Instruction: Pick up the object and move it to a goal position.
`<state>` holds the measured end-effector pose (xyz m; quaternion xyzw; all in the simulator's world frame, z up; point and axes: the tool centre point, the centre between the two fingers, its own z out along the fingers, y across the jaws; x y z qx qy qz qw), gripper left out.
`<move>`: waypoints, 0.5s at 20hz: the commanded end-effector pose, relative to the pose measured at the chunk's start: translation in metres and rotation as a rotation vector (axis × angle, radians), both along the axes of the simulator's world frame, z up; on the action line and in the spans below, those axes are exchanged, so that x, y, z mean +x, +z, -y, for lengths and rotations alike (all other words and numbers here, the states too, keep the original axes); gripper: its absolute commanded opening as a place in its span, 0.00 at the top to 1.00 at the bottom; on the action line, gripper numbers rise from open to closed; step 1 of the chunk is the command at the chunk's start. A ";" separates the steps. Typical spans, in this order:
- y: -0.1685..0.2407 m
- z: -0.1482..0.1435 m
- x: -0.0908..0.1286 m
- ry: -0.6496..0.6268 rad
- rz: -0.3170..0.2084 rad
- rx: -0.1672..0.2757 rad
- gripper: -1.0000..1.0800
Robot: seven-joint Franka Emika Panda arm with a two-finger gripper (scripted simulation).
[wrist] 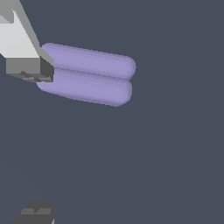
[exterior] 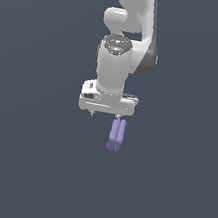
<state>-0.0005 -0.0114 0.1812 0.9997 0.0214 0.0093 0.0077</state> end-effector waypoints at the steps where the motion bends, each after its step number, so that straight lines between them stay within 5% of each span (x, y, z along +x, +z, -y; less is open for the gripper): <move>1: 0.000 0.000 0.000 0.000 0.000 0.000 0.04; 10: 0.003 -0.022 0.007 0.022 0.019 0.011 0.04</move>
